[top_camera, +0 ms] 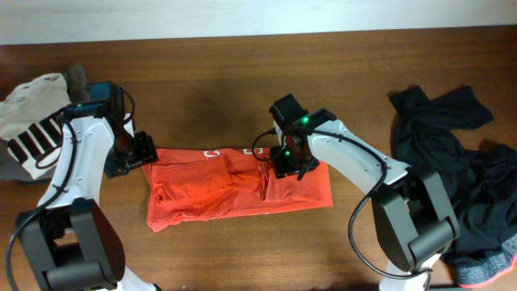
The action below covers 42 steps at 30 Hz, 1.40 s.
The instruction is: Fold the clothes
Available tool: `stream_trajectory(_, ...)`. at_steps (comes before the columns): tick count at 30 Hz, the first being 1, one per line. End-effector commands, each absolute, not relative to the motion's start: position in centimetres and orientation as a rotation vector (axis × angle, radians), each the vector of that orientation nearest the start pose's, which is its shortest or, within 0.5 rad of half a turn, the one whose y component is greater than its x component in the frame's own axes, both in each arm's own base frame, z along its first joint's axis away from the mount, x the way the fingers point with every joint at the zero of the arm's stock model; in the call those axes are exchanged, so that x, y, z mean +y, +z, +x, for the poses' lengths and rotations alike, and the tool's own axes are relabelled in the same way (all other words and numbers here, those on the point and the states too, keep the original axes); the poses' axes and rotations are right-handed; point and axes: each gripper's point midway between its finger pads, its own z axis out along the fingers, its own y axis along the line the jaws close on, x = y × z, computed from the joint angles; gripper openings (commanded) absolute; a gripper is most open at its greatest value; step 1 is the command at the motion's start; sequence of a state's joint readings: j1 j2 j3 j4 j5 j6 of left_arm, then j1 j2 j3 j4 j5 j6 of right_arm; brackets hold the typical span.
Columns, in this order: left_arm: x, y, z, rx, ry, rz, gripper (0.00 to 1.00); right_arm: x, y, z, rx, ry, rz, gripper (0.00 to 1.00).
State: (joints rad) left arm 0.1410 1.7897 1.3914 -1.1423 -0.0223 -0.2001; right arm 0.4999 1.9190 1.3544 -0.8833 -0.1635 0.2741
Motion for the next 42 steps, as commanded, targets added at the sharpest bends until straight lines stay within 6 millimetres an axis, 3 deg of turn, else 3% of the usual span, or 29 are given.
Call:
stream_trajectory(1, 5.1, 9.0, 33.4, 3.043, 0.015, -0.547, 0.7, 20.8, 2.9, 31.4, 3.084, 0.317, -0.255, 0.46)
stream_trajectory(6, 5.1, 9.0, 33.4, 3.043, 0.015, -0.547, 0.7, 22.1, 3.3, 33.1, 3.002, 0.394, -0.264, 0.27)
stream_trajectory(10, 5.1, 9.0, 33.4, 3.043, 0.015, -0.547, 0.7, 25.1, 4.6, 34.9, 2.866, 0.595, -0.368, 0.25)
stream_trajectory(11, 5.1, 9.0, 33.4, 3.043, 0.015, -0.547, 0.7, 26.0, 5.1, 35.2, 2.824, 0.657, -0.412, 0.26)
stream_trajectory(13, 5.1, 9.0, 33.4, 3.043, 0.015, -0.547, 0.7, 27.5, 6.0, 35.6, 2.754, 0.76, -0.486, 0.39)
stream_trajectory(14, 5.1, 9.0, 33.3, 3.044, 0.015, -0.547, 0.7, 27.8, 6.2, 35.6, 2.74, 0.784, -0.501, 0.49)
stream_trajectory(16, 5.1, 9.0, 33.3, 3.044, 0.015, -0.547, 0.7, 27.8, 6.2, 35.3, 2.75, 0.794, -0.509, 0.54)
stream_trajectory(19, 5.1, 9.0, 33.3, 3.044, 0.015, -0.547, 0.7, 26.3, 5.4, 34.1, 2.822, 0.729, -0.532, 0.54)
stream_trajectory(22, 5.1, 9.0, 33.3, 3.044, 0.014, -0.547, 0.78, 23.1, 5.9, 34.0, 2.889, 0.564, -0.463, 0.54)
stream_trajectory(24, 5.0, 9.0, 33.2, 3.053, 0.007, -0.547, 0.92, 20.4, 7.8, 34.4, 2.9, 0.418, -0.411, 0.54)
stream_trajectory(28, 4.7, 8.1, 32.6, 3.079, -0.007, -0.501, 0.96, 16.5, 12.1, 34.4, 2.87, 0.247, -0.328, 0.57)
stream_trajectory(33, 3.4, 6.4, 32.0, 3.104, -0.125, -0.45, 0.97, 13.6, 15.1, 32.9, 2.863, 0.209, -0.254, 0.6)
stream_trajectory(37, 3.0, 4.2, 31.1, 3.116, -0.143, -0.439, 0.97, 11.6, 15.2, 31.7, 2.922, 0.179, -0.198, 0.6)
stream_trajectory(42, 2.8, 1.6, 29.5, 3.144, -0.145, -0.445, 0.97, 10.6, 15.0, 31.4, 2.949, 0.167, -0.167, 0.6)
